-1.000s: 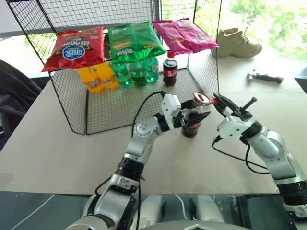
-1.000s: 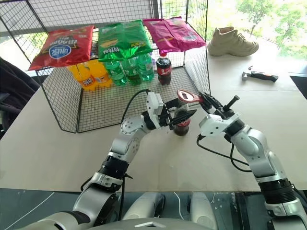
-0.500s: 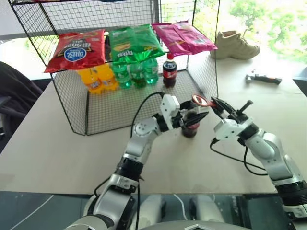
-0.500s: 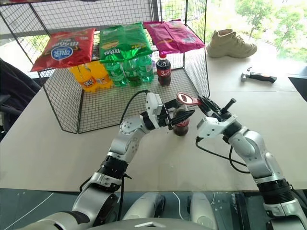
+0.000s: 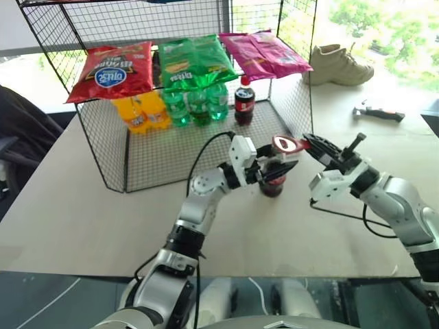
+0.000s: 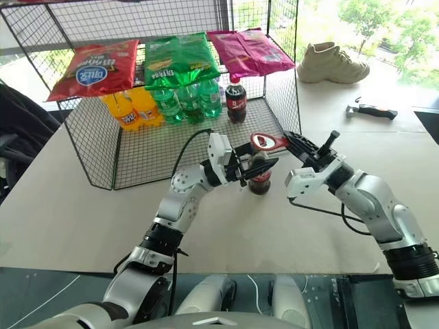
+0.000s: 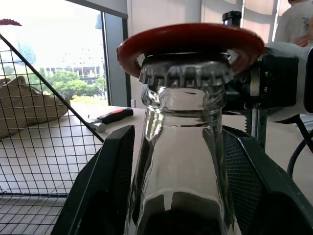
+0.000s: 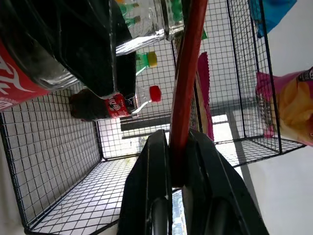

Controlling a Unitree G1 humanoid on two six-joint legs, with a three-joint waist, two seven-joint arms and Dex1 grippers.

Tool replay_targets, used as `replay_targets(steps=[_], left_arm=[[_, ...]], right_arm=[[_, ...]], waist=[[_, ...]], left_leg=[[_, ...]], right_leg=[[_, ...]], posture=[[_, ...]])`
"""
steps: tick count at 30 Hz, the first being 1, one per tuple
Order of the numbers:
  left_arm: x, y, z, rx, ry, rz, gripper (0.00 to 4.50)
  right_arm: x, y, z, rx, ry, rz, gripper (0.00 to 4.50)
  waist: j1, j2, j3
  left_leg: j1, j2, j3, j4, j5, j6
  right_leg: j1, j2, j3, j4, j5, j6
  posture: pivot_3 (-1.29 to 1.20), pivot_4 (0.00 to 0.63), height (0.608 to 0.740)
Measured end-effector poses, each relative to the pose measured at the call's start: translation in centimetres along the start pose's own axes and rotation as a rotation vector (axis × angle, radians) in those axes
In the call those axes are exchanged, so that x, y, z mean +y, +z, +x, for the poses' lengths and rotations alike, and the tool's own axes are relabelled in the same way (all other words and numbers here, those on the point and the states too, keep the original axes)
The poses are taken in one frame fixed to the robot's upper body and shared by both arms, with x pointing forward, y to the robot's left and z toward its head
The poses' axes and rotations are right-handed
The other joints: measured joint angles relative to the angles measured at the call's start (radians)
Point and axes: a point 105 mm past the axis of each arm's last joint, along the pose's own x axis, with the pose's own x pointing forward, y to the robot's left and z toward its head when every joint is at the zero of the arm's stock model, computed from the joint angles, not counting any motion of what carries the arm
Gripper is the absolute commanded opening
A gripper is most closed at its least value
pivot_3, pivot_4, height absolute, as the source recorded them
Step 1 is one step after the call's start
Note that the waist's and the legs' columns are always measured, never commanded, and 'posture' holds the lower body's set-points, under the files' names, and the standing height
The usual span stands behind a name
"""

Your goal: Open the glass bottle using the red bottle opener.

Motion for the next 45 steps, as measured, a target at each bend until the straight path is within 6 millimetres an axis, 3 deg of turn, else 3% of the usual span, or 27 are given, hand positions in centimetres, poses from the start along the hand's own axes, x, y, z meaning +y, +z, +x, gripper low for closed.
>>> replay_targets(steps=[6, 10, 18, 30, 33, 35, 39, 45], left_arm=[[-0.2, -0.1, 0.5, -0.001, -0.006, -0.006, 2.55], [-0.2, -0.1, 0.5, -0.004, -0.008, -0.006, 2.55], [-0.2, -0.1, 0.4, -0.002, -0.007, -0.002, 2.55], [-0.2, 0.2, 0.1, -0.003, -0.004, 0.005, 2.55], [-0.2, -0.1, 0.0, 0.008, -0.002, 0.0, 3.36], [-0.2, -1.2, -0.4, 0.039, 0.011, -0.032, 4.39], [-0.2, -1.2, -0.5, 0.042, 0.013, -0.033, 4.39], [0.0, -1.4, -0.8, 0.062, 0.013, -0.019, 4.39]], right_arm=[[-4.3, 0.9, 0.4, -0.075, -0.095, -0.18, 0.0], [-5.0, 0.8, 0.2, -0.075, -0.131, -0.217, 0.0], [-5.3, 0.7, 0.1, -0.062, -0.157, -0.2, 0.0], [-3.2, -0.9, -0.3, 0.073, -0.247, 0.144, 0.0], [-3.0, -1.1, -0.3, 0.088, -0.24, 0.167, 0.0], [-2.6, -1.2, -0.4, 0.102, -0.234, 0.187, 0.0], [-2.4, -1.3, -0.5, 0.11, -0.232, 0.2, 0.0], [-1.5, -1.7, -0.7, 0.147, -0.238, 0.308, 0.0]], waist=[[-0.004, -0.001, 0.001], [-0.003, -0.001, 0.001], [-0.004, -0.001, 0.001], [-0.005, -0.001, 0.002], [-0.005, 0.0, 0.002], [-0.005, 0.0, 0.003], [-0.005, 0.0, 0.002], [-0.005, 0.0, 0.002]], left_leg=[[0.0, 0.001, -0.001, -0.002, 0.0, -0.001], [-0.002, 0.0, -0.001, -0.002, 0.002, -0.004], [-0.002, 0.0, -0.001, -0.002, 0.002, -0.003], [-0.003, 0.0, -0.001, -0.003, 0.002, -0.003], [-0.005, 0.0, -0.001, -0.003, 0.002, -0.004], [-0.009, 0.0, -0.001, -0.003, 0.002, -0.004], [-0.019, 0.0, 0.0, -0.001, 0.002, -0.004], [-0.02, 0.0, 0.0, -0.002, 0.002, -0.004]], right_leg=[[-0.001, 0.001, -0.001, -0.001, 0.0, 0.0], [-0.001, 0.0, -0.001, -0.001, 0.0, 0.0], [-0.001, 0.0, -0.001, -0.001, 0.0, 0.0], [-0.003, 0.0, 0.0, -0.001, 0.0, 0.0], [-0.005, 0.0, 0.0, -0.001, 0.0, 0.0], [-0.01, 0.0, 0.0, -0.001, 0.0, 0.0], [-0.02, 0.0, 0.001, 0.0, 0.001, -0.001], [-0.021, 0.0, 0.001, 0.0, 0.001, -0.001]], posture=[[0.0, 0.15, 0.732], [0.0, 0.15, 0.732], [0.0, 0.15, 0.732], [0.0, 0.15, 0.732], [0.0, 0.15, 0.732], [0.0, 0.15, 0.732], [0.0, 0.15, 0.732], [0.0, 0.15, 0.732]])
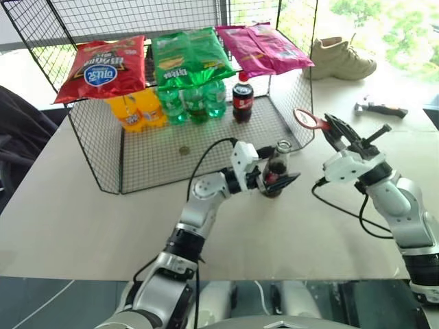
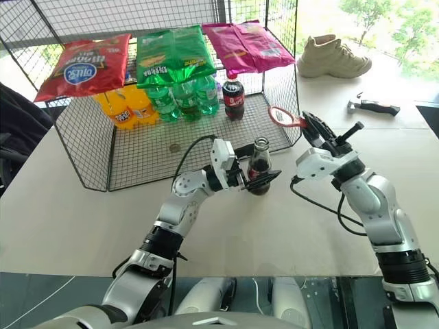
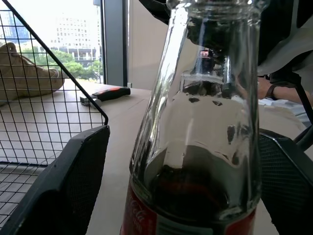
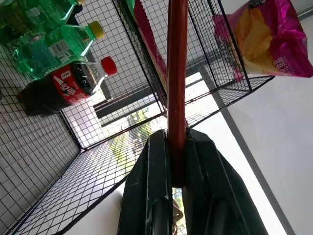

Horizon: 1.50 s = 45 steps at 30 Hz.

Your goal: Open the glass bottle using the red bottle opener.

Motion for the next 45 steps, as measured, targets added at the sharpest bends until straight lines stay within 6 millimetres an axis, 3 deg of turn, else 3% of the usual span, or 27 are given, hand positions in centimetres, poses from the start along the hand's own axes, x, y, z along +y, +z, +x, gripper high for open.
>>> replay_targets(steps=[11, 12, 15, 16, 17, 21, 22, 29, 36, 41, 45], left_arm=[[-0.7, -1.0, -2.5, 0.07, -0.033, 0.013, 4.39], [-0.8, -1.1, -2.7, 0.076, -0.035, 0.013, 4.5], [-1.0, -1.2, -3.4, 0.092, -0.041, 0.02, 4.5], [-1.2, -1.3, -3.8, 0.103, -0.047, 0.027, 4.5], [-1.3, -1.4, -4.2, 0.113, -0.05, 0.032, 4.5], [-1.9, -2.2, -6.0, 0.167, -0.053, 0.045, 4.5], [-1.9, -2.3, -6.3, 0.178, -0.049, 0.054, 4.5], [-0.8, -2.0, -7.4, 0.178, 0.049, 0.132, 4.5], [2.0, -1.1, -9.7, 0.201, 0.27, 0.329, 4.5], [4.0, -0.2, -13.3, 0.254, 0.434, 0.416, 4.5], [3.3, -1.1, -14.8, 0.288, 0.478, 0.379, 4.5]], right_arm=[[4.7, -3.0, -2.5, 0.282, 0.042, 0.535, 0.0], [5.1, -3.2, -2.8, 0.305, 0.048, 0.567, 0.87], [5.6, -3.6, -3.1, 0.35, 0.062, 0.621, 1.78], [5.6, -3.6, -3.2, 0.363, 0.059, 0.641, 2.41], [5.7, -3.7, -3.2, 0.373, 0.059, 0.655, 2.43], [5.8, -4.6, -4.2, 0.433, 0.048, 0.683, 4.21], [5.8, -4.8, -4.4, 0.443, 0.045, 0.687, 4.36], [5.9, -4.9, -4.8, 0.455, 0.043, 0.708, 4.36], [7.4, -4.4, -6.5, 0.459, 0.111, 0.809, 4.36], [7.2, -4.0, -9.8, 0.462, 0.203, 0.889, 4.36], [7.7, -3.9, -12.2, 0.48, 0.288, 0.927, 4.36]], waist=[[-0.001, 0.0, 0.0], [-0.001, 0.001, 0.0], [-0.002, 0.001, 0.0], [-0.002, 0.001, 0.0], [-0.001, 0.001, 0.0], [-0.001, 0.001, 0.0], [-0.001, 0.001, 0.0], [-0.002, 0.001, 0.0], [0.001, 0.001, 0.0], [0.0, 0.001, 0.0], [0.0, 0.001, 0.0]], left_leg=[[0.0, 0.001, 0.001, 0.0, 0.0, 0.0], [0.0, 0.0, 0.001, 0.0, 0.0, 0.0], [0.0, 0.001, 0.001, 0.0, 0.0, 0.0], [0.0, 0.001, 0.001, 0.0, 0.0, 0.0], [0.0, 0.001, 0.001, 0.0, 0.0, 0.0], [0.0, 0.0, 0.001, -0.001, 0.0, 0.0], [0.001, 0.0, 0.001, -0.001, 0.0, 0.0], [0.001, 0.0, 0.001, -0.001, 0.0, 0.0], [0.001, 0.0, 0.001, -0.001, 0.0, 0.0], [0.001, 0.0, 0.001, -0.001, -0.001, 0.002], [0.002, 0.0, 0.001, -0.001, -0.003, 0.005]], right_leg=[[0.0, -0.001, 0.002, 0.001, 0.0, 0.0], [0.0, -0.001, 0.002, 0.0, 0.0, 0.0], [0.0, -0.001, 0.002, 0.001, 0.0, 0.0], [0.0, -0.002, 0.002, 0.001, 0.0, 0.0], [0.0, -0.002, 0.001, 0.001, 0.0, 0.0], [-0.001, -0.004, 0.001, 0.001, 0.0, 0.0], [-0.001, -0.004, 0.001, 0.001, 0.0, 0.0], [0.0, -0.004, 0.001, 0.001, 0.0, 0.0], [-0.001, -0.005, 0.001, 0.001, 0.0, 0.0], [0.0, -0.006, 0.001, 0.001, 0.0, 0.0], [0.0, -0.006, 0.0, 0.001, 0.0, 0.0]], posture=[[0.0, 0.15, 0.732], [0.0, 0.15, 0.732], [0.0, 0.15, 0.732], [0.0, 0.15, 0.732], [0.0, 0.15, 0.732], [0.0, 0.15, 0.732], [0.0, 0.15, 0.732], [0.0, 0.15, 0.732], [0.0, 0.15, 0.732], [0.0, 0.15, 0.732], [0.0, 0.15, 0.732]])
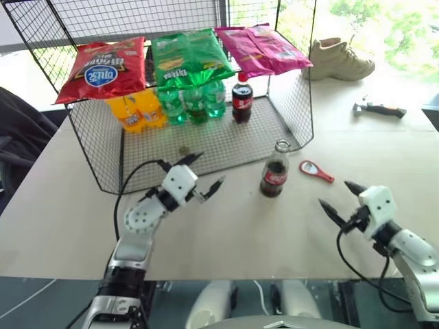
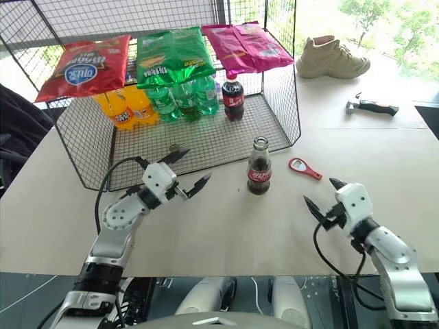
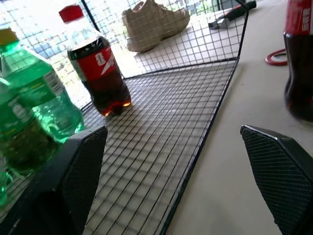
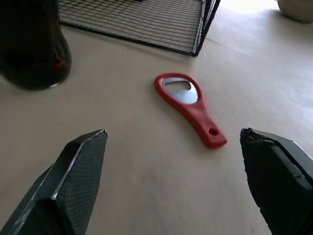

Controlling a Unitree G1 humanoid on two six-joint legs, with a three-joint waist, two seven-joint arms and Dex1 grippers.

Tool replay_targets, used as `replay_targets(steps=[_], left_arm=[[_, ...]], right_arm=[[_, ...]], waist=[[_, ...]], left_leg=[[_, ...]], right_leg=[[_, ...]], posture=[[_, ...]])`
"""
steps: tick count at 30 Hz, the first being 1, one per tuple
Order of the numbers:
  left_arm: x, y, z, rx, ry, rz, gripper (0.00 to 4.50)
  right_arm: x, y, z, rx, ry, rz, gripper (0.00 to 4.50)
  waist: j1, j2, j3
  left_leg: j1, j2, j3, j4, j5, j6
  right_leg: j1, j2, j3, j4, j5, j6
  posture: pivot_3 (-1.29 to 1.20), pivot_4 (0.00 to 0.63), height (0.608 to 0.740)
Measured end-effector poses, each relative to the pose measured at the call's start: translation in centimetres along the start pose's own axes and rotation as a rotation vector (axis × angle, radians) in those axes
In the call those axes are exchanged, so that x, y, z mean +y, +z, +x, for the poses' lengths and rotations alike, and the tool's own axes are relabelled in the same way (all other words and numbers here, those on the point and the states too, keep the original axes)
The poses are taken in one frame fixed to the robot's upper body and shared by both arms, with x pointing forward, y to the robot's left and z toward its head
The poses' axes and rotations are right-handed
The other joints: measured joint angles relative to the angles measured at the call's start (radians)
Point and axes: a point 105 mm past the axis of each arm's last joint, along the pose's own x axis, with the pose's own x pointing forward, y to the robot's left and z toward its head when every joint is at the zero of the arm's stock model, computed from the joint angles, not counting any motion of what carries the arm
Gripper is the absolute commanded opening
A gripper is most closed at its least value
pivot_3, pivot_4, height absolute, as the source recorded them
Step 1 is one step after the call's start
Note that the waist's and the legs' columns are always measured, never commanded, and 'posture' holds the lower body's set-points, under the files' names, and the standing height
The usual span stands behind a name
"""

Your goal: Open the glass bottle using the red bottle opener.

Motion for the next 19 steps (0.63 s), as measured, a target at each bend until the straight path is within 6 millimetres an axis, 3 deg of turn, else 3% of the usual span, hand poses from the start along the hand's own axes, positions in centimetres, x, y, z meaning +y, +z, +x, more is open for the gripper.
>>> replay_targets(steps=[7, 15, 19], left_arm=[[0.4, -1.7, -3.5, 0.132, 0.089, -0.102, 4.5], [-1.9, -2.5, -9.6, 0.295, 0.063, -0.327, 4.5], [-3.2, -2.1, -10.9, 0.342, 0.023, -0.377, 4.5]], right_arm=[[0.3, -1.6, -2.4, 0.041, 0.118, 0.037, 4.36], [-1.4, -1.7, -4.4, 0.032, 0.159, 0.073, 4.36], [-2.0, -1.9, -5.1, 0.041, 0.176, 0.083, 4.36]], waist=[[-0.003, 0.001, 0.0], [0.0, 0.001, 0.001], [0.004, 0.002, 0.002]], left_leg=[[0.001, 0.001, 0.0, 0.0, 0.0, 0.0], [0.0, 0.001, 0.0, 0.0, -0.001, 0.001], [0.001, 0.001, -0.001, 0.001, -0.001, 0.001]], right_leg=[[0.001, 0.0, 0.0, 0.0, 0.0, 0.0], [0.002, -0.001, -0.001, -0.001, -0.001, 0.0], [0.004, -0.001, -0.002, -0.001, -0.002, -0.002]], posture=[[0.0, 0.15, 0.732], [0.0, 0.15, 0.732], [0.0, 0.15, 0.732]])
